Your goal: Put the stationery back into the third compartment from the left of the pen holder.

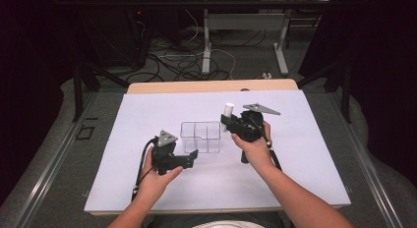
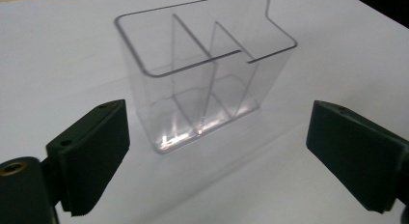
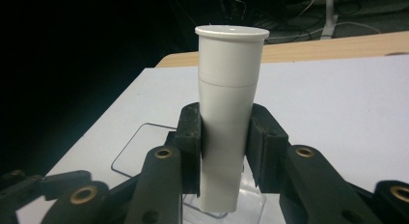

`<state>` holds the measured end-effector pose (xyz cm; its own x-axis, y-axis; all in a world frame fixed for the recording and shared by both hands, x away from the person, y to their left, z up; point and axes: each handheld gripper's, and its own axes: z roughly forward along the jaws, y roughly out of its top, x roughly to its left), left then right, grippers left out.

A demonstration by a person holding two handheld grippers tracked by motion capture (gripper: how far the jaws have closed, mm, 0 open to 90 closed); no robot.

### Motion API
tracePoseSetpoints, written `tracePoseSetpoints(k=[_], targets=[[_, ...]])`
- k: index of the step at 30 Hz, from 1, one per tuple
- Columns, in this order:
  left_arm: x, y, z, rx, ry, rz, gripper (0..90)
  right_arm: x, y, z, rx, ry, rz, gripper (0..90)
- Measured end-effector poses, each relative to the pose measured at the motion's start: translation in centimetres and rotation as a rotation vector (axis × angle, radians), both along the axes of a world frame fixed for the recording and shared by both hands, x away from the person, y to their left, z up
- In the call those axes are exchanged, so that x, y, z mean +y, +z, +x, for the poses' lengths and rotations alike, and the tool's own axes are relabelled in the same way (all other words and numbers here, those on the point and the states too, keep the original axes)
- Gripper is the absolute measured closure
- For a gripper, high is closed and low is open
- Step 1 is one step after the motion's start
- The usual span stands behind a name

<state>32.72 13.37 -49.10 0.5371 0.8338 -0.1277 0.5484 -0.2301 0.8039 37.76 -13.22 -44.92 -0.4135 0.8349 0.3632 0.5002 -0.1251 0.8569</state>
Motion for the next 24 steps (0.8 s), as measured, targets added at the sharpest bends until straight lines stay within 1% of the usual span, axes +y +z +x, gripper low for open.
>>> tracePoseSetpoints(k=[3, 5, 7, 8, 9, 10, 12, 14, 18, 19, 21, 22, 24], targets=[[1.2, -0.1, 0.1, -0.002, 0.037, 0.003, 5.3, 0.7, -0.1, 0.2, -0.024, 0.004, -0.030, 69.2], [2.0, -0.2, 0.2, -0.002, 0.049, 0.016, 3.2, 1.2, -0.3, 0.4, -0.038, 0.004, -0.049, 69.2], [2.5, -0.3, 0.3, -0.008, 0.072, 0.016, 0.3, 1.7, -0.5, 0.5, -0.042, 0.005, -0.059, 69.2], [2.8, -0.3, 0.3, -0.002, 0.080, 0.021, 0.2, 2.0, -0.6, 0.5, -0.047, 0.008, -0.072, 69.2], [3.0, -0.5, 0.4, -0.007, 0.093, 0.017, 0.2, 2.3, -0.7, 0.6, -0.055, 0.008, -0.078, 69.2], [3.3, -0.5, 0.4, -0.004, 0.097, 0.036, 0.2, 2.5, -0.9, 0.6, -0.060, 0.013, -0.091, 69.2], [3.6, -0.7, 0.5, 0.001, 0.112, 0.026, 0.2, 2.9, -1.2, 0.6, -0.073, 0.016, -0.114, 69.2], [4.0, -0.8, 0.5, 0.001, 0.120, 0.034, 0.2, 3.3, -1.4, 0.6, -0.075, 0.019, -0.131, 69.2], [4.7, -1.0, 0.5, -0.002, 0.140, 0.036, 0.2, 3.8, -1.9, 0.5, -0.093, 0.020, -0.143, 69.2], [4.8, -1.1, 0.5, 0.001, 0.145, 0.034, 0.2, 3.9, -2.0, 0.5, -0.096, 0.022, -0.154, 69.2], [5.2, -1.1, 0.5, -0.005, 0.146, 0.033, 0.2, 4.1, -2.4, 0.5, -0.103, 0.024, -0.169, 69.2], [5.3, -1.2, 0.5, -0.011, 0.151, 0.029, 0.2, 4.1, -2.5, 0.5, -0.102, 0.024, -0.174, 69.2], [5.6, -1.2, 0.5, -0.009, 0.153, 0.021, 0.2, 4.3, -2.8, 0.5, -0.102, 0.027, -0.177, 69.2]])
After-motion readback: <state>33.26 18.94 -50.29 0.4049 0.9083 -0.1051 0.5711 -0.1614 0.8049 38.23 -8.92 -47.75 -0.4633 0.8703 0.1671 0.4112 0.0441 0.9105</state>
